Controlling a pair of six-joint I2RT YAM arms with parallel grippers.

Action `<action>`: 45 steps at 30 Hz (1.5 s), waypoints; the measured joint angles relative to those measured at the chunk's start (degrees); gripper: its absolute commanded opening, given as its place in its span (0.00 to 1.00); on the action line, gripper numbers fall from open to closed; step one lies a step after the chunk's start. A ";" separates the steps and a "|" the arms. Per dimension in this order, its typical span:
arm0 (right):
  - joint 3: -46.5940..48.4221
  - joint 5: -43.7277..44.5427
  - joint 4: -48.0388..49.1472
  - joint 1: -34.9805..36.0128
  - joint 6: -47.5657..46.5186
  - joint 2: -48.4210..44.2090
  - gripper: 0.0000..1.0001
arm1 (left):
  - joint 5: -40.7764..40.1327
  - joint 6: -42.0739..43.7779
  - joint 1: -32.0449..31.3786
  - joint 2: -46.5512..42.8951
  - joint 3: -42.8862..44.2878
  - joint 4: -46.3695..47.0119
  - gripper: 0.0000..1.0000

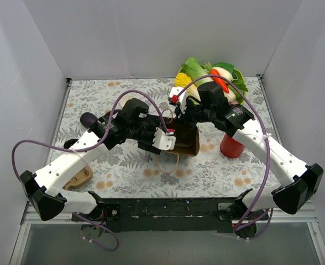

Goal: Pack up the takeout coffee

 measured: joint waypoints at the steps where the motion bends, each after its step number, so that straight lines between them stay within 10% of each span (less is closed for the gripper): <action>1: 0.00 0.02 0.00 0.00 0.28 -0.02 0.01 | -1.07 0.22 -0.59 0.11 -0.55 0.26 0.00; 45: -7.32 9.88 6.19 8.46 6.03 -6.43 0.01 | -23.93 0.20 -7.52 -2.40 -19.61 13.53 0.00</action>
